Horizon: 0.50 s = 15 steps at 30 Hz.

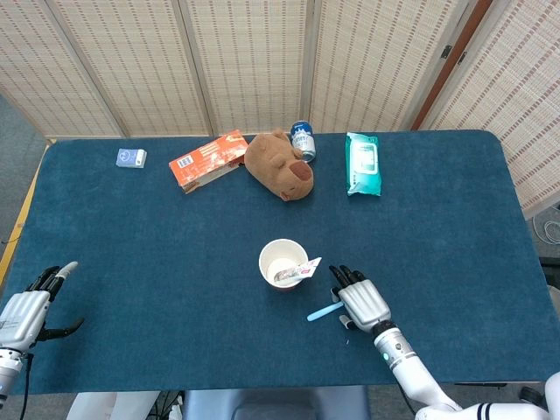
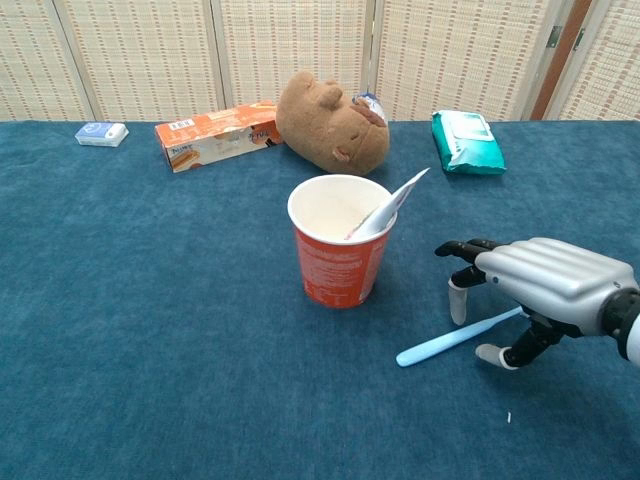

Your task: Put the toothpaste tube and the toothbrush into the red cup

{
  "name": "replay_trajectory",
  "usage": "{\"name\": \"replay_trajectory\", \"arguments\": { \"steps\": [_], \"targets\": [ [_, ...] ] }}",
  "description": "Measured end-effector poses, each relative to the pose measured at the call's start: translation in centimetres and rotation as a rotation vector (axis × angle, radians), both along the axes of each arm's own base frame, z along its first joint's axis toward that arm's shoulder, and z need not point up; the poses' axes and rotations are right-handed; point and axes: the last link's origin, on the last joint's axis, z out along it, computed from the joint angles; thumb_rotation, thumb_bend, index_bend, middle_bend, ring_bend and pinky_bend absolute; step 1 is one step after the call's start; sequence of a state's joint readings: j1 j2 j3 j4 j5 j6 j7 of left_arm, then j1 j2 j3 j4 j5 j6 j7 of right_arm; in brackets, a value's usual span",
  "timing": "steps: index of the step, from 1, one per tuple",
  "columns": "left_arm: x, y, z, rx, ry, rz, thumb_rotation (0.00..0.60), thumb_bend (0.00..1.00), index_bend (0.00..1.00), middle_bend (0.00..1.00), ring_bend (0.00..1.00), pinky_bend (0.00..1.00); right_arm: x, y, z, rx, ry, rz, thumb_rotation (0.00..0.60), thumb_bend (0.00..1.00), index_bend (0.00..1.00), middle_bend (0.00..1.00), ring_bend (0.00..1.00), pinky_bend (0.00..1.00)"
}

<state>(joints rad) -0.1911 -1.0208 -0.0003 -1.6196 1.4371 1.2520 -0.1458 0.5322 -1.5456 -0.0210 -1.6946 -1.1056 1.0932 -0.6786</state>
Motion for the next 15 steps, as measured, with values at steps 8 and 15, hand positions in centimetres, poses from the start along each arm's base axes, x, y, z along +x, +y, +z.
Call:
{"name": "replay_trajectory", "arguments": {
  "steps": [8,15],
  "targets": [
    [0.0,0.0,0.09,0.001,-0.003,0.0,0.6,0.22,0.02,0.15,0.09,0.26,0.28,-0.09,-0.59,0.009,-0.005,-0.001,0.6,0.24,0.45,0.05,0.0,0.19],
    [0.02,-0.01,0.24,0.005,-0.007,-0.001,0.6,0.22,0.02,0.15,0.09,0.26,0.45,-0.28,-1.01,0.014,-0.003,-0.002,0.6,0.25,0.45,0.05,0.0,0.19]
  ]
}}
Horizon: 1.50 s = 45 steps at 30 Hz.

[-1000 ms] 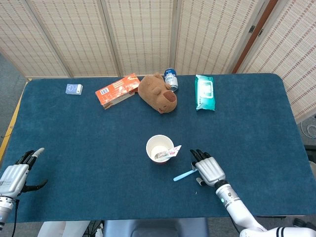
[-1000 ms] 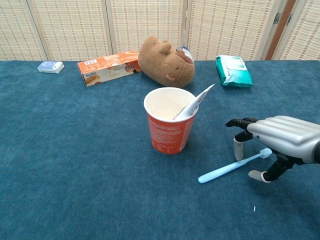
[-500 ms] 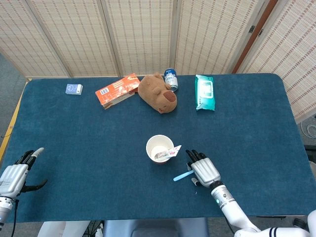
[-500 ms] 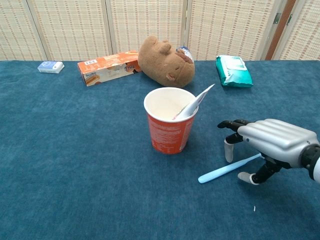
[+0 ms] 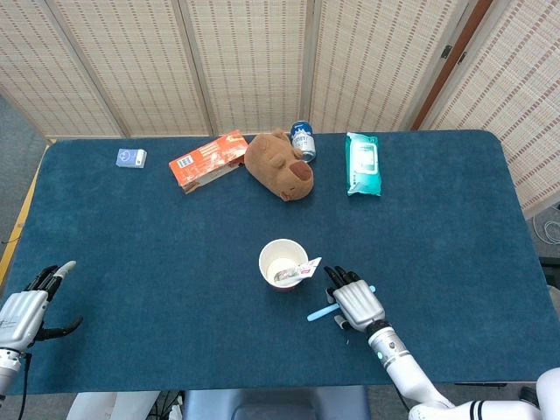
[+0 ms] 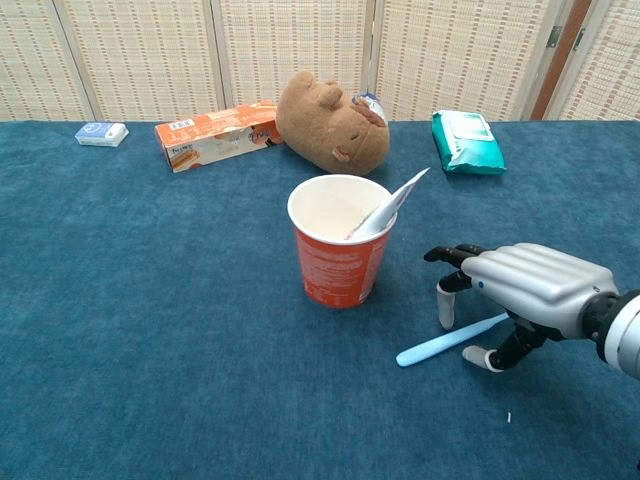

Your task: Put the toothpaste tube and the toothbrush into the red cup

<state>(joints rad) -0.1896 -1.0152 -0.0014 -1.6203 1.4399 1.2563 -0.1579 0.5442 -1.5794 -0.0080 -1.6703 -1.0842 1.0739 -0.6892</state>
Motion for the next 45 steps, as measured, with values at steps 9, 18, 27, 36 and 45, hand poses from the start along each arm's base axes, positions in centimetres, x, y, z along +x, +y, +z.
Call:
{"name": "replay_trajectory", "arguments": {
  "steps": [9,18,27,36,45],
  "targets": [
    [0.0,0.0,0.1,0.003,-0.003,0.0,0.6,0.22,0.02,0.15,0.09,0.26,0.3,-0.2,-0.3,0.0,-0.003,-0.003,0.6,0.28,0.46,0.05,0.0,0.19],
    [0.0,0.0,0.1,0.004,-0.005,0.0,0.6,0.22,0.02,0.15,0.09,0.26,0.1,-0.1,-0.6,0.007,0.008,-0.004,0.6,0.28,0.46,0.05,0.0,0.19],
    [0.0,0.0,0.2,0.005,-0.007,-0.001,0.6,0.22,0.02,0.15,0.09,0.26,0.2,-0.2,-0.8,0.006,0.011,-0.002,0.6,0.28,0.49,0.05,0.0,0.19],
    [0.1,-0.1,0.3,0.007,-0.009,-0.002,0.6,0.22,0.02,0.15,0.09,0.26,0.3,-0.2,-1.0,0.006,0.016,0.001,0.6,0.28,0.52,0.05,0.0,0.19],
    [0.1,-0.1,0.3,0.006,-0.012,-0.004,0.6,0.22,0.02,0.15,0.09,0.26,0.3,-0.2,-1.2,0.005,0.022,0.0,0.6,0.28,0.54,0.05,0.0,0.19]
  ]
}}
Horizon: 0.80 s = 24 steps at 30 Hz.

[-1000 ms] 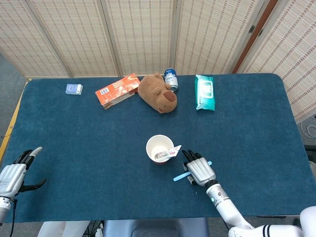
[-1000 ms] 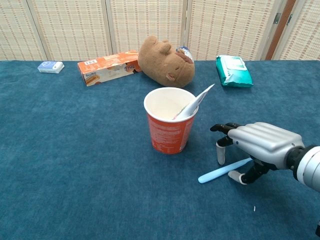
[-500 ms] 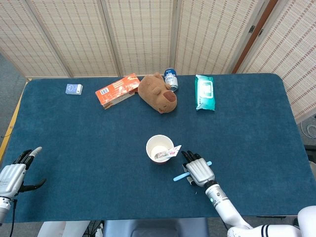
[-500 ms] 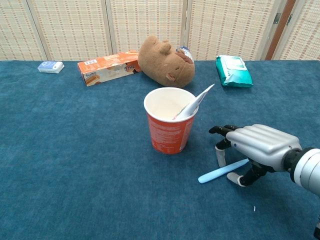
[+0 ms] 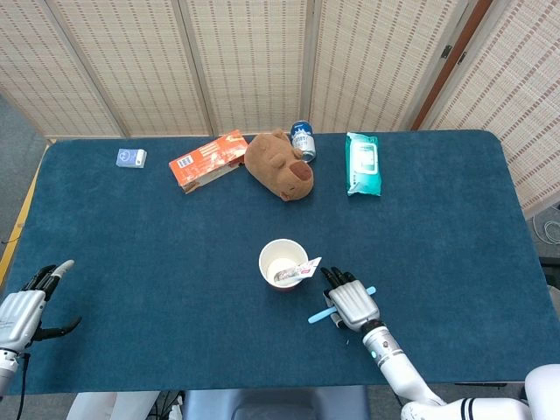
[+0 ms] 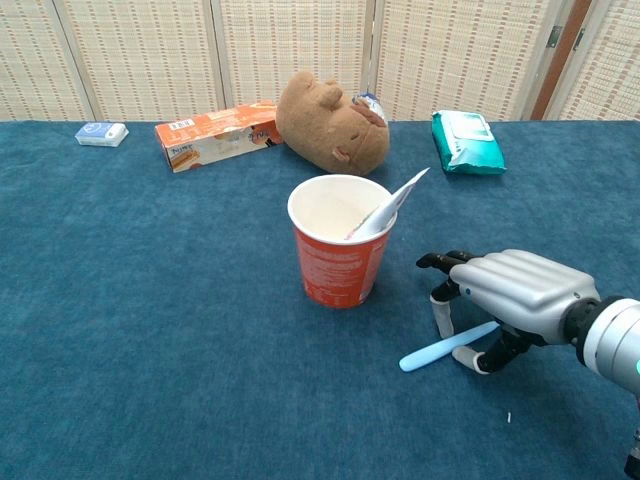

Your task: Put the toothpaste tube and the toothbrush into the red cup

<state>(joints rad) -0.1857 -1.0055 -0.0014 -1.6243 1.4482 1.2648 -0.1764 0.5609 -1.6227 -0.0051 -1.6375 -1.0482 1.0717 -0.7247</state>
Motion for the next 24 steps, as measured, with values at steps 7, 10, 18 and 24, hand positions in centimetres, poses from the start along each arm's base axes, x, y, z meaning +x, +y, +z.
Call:
{"name": "replay_trajectory", "arguments": {
  "steps": [7,10,18,24],
  "targets": [
    [0.0,0.0,0.0,0.001,-0.001,0.0,0.6,0.22,0.02,0.15,0.09,0.26,0.0,0.0,-0.2,0.001,0.003,-0.002,0.6,0.28,0.57,0.05,0.0,0.19],
    [0.0,0.0,0.0,0.001,-0.001,0.001,0.6,0.22,0.02,0.15,0.09,0.26,0.0,0.0,-0.2,0.001,-0.001,-0.003,0.6,0.28,0.58,0.05,0.0,0.19],
    [0.0,0.0,0.0,-0.001,0.0,0.0,0.6,0.22,0.02,0.15,0.09,0.26,0.4,0.3,0.5,0.006,-0.043,-0.017,0.6,0.28,0.58,0.05,0.0,0.19],
    [0.0,0.0,-0.1,-0.004,0.005,-0.001,0.6,0.22,0.02,0.15,0.09,0.26,1.2,0.7,1.9,0.011,-0.103,-0.027,0.6,0.28,0.59,0.06,0.0,0.19]
  ]
}}
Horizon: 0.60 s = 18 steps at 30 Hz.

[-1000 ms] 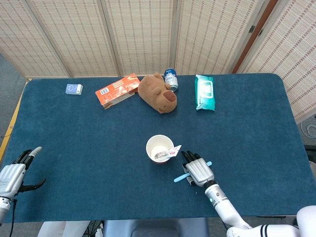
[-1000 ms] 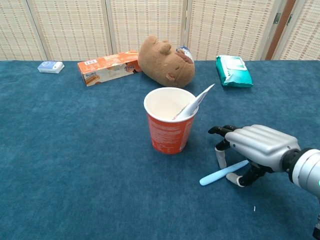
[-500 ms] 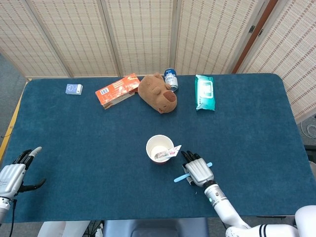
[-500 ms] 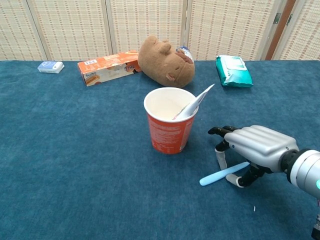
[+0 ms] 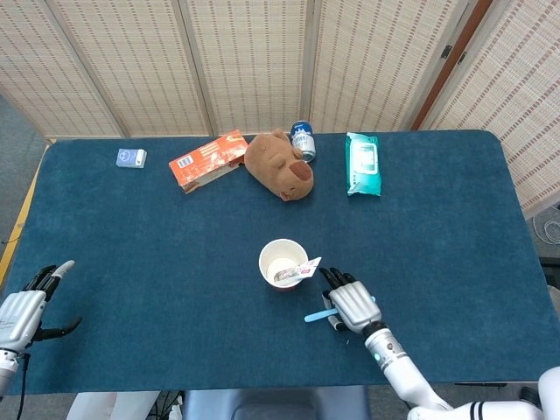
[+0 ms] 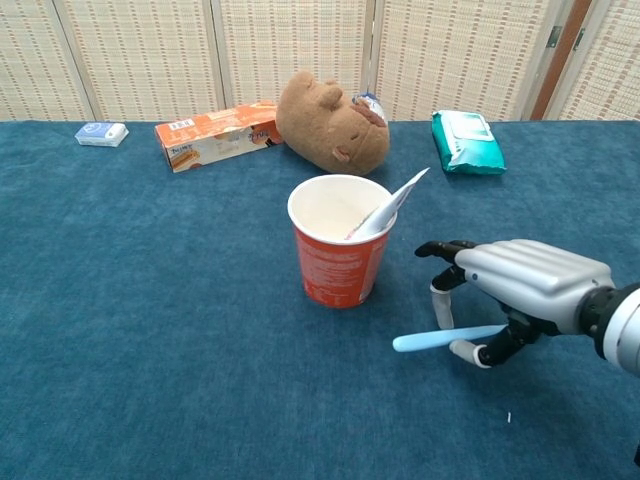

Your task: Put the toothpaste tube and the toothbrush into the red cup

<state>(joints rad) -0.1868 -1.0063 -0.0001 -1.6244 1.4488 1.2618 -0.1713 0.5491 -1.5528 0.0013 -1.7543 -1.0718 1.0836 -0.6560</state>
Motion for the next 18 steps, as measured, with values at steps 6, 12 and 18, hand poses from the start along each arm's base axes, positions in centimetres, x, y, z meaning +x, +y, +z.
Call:
{"name": "replay_trajectory", "arguments": {
  "steps": [6,12,18],
  "targets": [
    [0.0,0.0,-0.1,-0.002,0.002,0.002,0.6,0.22,0.02,0.15,0.09,0.26,0.6,0.3,1.5,-0.002,-0.055,-0.004,0.6,0.28,0.59,0.06,0.0,0.19],
    [0.0,0.1,-0.1,-0.004,0.004,0.003,0.6,0.22,0.02,0.15,0.09,0.26,1.2,0.6,2.8,-0.012,-0.101,0.001,0.6,0.28,0.59,0.06,0.0,0.19],
    [-0.1,0.1,-0.1,-0.005,0.004,0.004,0.6,0.22,0.02,0.15,0.09,0.26,1.9,1.1,3.8,-0.01,-0.151,0.013,0.6,0.28,0.59,0.06,0.0,0.19]
  ]
}}
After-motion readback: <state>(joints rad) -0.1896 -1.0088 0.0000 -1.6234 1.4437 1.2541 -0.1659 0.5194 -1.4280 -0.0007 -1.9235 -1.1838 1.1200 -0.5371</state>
